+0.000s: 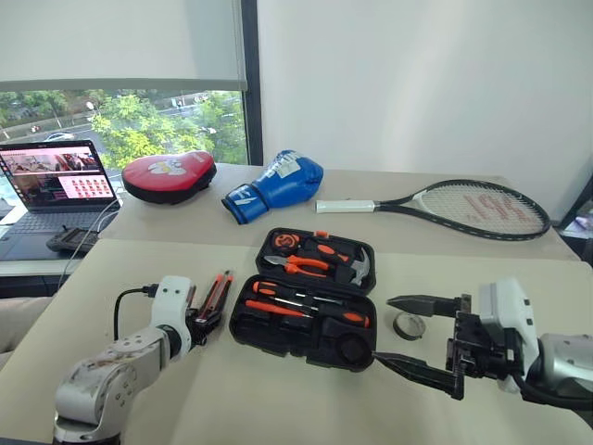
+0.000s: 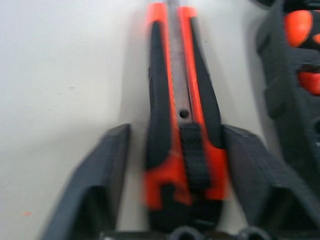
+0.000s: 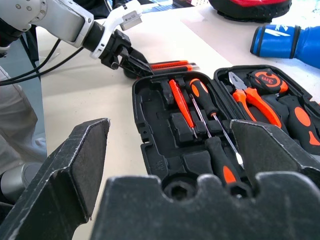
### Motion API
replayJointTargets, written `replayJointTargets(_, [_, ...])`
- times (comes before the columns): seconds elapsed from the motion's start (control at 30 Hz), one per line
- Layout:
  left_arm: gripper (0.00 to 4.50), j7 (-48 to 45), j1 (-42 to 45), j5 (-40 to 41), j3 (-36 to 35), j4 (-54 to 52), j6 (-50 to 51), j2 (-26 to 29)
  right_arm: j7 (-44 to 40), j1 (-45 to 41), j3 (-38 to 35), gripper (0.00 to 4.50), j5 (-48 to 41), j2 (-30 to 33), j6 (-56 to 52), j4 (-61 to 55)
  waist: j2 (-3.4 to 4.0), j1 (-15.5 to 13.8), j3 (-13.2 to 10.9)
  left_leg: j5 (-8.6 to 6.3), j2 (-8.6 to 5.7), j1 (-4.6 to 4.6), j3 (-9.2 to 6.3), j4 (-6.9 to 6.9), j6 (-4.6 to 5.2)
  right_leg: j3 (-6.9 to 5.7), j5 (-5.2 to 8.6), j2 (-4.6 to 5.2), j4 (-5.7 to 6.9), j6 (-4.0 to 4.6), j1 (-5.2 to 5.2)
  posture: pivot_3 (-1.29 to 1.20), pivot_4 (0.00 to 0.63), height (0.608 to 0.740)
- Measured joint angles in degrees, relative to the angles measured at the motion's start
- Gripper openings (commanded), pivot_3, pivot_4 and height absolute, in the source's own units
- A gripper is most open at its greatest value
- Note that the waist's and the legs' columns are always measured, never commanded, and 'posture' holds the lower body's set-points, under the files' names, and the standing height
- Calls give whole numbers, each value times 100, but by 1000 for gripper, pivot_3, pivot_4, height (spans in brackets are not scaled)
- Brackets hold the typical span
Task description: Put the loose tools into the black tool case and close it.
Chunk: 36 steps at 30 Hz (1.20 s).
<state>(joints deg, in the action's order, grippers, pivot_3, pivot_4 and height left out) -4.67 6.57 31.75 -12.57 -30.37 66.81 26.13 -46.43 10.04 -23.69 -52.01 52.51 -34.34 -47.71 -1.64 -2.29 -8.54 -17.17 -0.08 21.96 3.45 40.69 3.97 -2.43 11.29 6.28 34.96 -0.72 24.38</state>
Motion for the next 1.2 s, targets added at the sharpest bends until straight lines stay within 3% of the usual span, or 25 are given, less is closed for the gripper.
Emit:
replayJointTargets(0.2, [1769,-357,-43,-94,-1,230,-574,-122,88,41,0,4500,1,-3,0,-25,0,-25,-1,-1,-1,9,0,0,1,-3,5,3,-3,10,6,0,150,740])
replayJointTargets(0.3, [1769,-1026,83,230,-216,327,-1100,-174,149,46,0,4500,2,-13,0,-44,-8,-27,-6,1,0,25,0,1,-1,-6,7,4,-1,15,24,0,150,740])
replayJointTargets(0.4, [1769,-2639,673,612,-54,492,-1611,719,157,76,2,4500,10,-33,1,-53,-13,-32,-10,7,-1,38,3,3,-10,-12,6,-10,4,22,41,0,150,740])
replayJointTargets(0.5, [1769,-4305,1143,478,539,970,-2409,1480,157,153,8,4500,18,-43,1,-47,16,-12,-9,3,-9,32,27,1,-1,-24,10,-49,3,28,39,0,150,740])
replayJointTargets(0.57, [1769,-5665,1571,45,1308,1773,-3226,1898,165,197,-13,4500,12,-51,1,-53,24,-6,-12,-3,-10,32,43,4,10,-18,10,-65,-2,27,39,0,150,740])
replayJointTargets(0.73, [1769,-7710,2653,-1308,2561,3723,-5709,1978,254,551,-340,4500,-53,-85,-2,-252,19,-12,-16,-7,-5,40,46,7,18,-11,6,-77,-6,21,46,0,150,740])
replayJointTargets(0.9, [1769,-8609,3398,-1840,3133,5006,-7214,1527,351,1107,-752,4500,-138,-159,-18,-576,15,-16,-18,-16,-5,60,46,26,34,-10,-19,-77,-6,-23,53,0,150,740])
replayJointTargets(1.2, [1769,-8762,3984,-1990,3899,6157,-8464,1331,195,1822,-1426,4500,-304,-221,-21,-747,8,12,-22,-20,-5,66,46,40,42,-5,-30,-79,-1,-44,57,0,150,740])
